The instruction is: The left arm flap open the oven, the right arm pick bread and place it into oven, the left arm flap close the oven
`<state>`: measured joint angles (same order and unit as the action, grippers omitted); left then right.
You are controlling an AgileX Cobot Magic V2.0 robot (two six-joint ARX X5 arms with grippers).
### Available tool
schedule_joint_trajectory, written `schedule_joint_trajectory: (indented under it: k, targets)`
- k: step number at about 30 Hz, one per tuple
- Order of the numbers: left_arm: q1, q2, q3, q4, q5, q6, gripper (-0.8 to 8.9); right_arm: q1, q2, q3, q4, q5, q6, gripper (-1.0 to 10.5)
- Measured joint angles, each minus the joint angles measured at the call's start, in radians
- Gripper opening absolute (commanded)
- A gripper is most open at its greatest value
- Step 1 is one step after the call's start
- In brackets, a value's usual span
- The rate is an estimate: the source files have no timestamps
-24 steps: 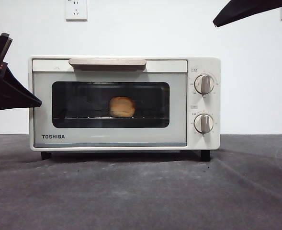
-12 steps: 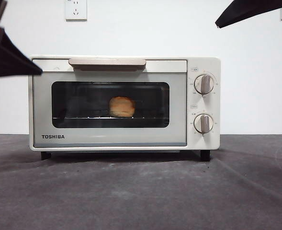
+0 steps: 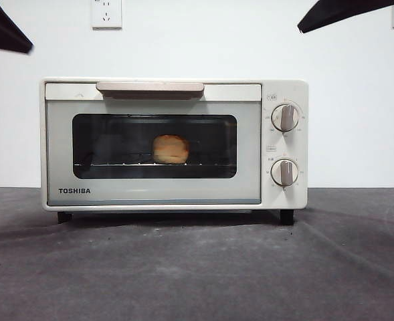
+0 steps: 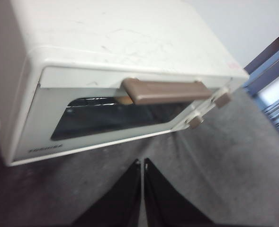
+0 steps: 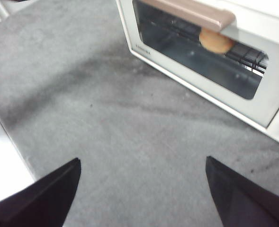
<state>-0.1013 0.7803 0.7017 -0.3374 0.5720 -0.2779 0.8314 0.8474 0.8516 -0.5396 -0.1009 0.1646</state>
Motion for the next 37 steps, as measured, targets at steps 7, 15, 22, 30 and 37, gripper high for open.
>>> schedule_joint_trajectory:
  k: [7, 15, 22, 30, 37]
  targets:
    - [-0.055, -0.187, 0.052, -0.229, -0.129, 0.107, 0.16, 0.0, 0.0, 0.0, 0.021, 0.022, 0.0, 4.2]
    - [-0.058, -0.285, 0.099, -0.395, -0.158, 0.212, 0.16, 0.0, 0.0, 0.0, 0.022, 0.051, 0.0, 4.2]
    - [-0.058, -0.283, 0.098, -0.434, -0.158, 0.23, 0.16, 0.0, 0.0, 0.0, 0.021, 0.051, 0.0, 4.2]
    - [-0.058, -0.283, 0.098, -0.434, -0.158, 0.235, 0.16, 0.0, 0.0, 0.0, 0.021, 0.052, 0.0, 0.1]
    - [-0.058, -0.283, 0.099, -0.434, -0.158, 0.235, 0.16, 0.0, 0.0, 0.0, 0.021, 0.052, 0.0, 0.1]
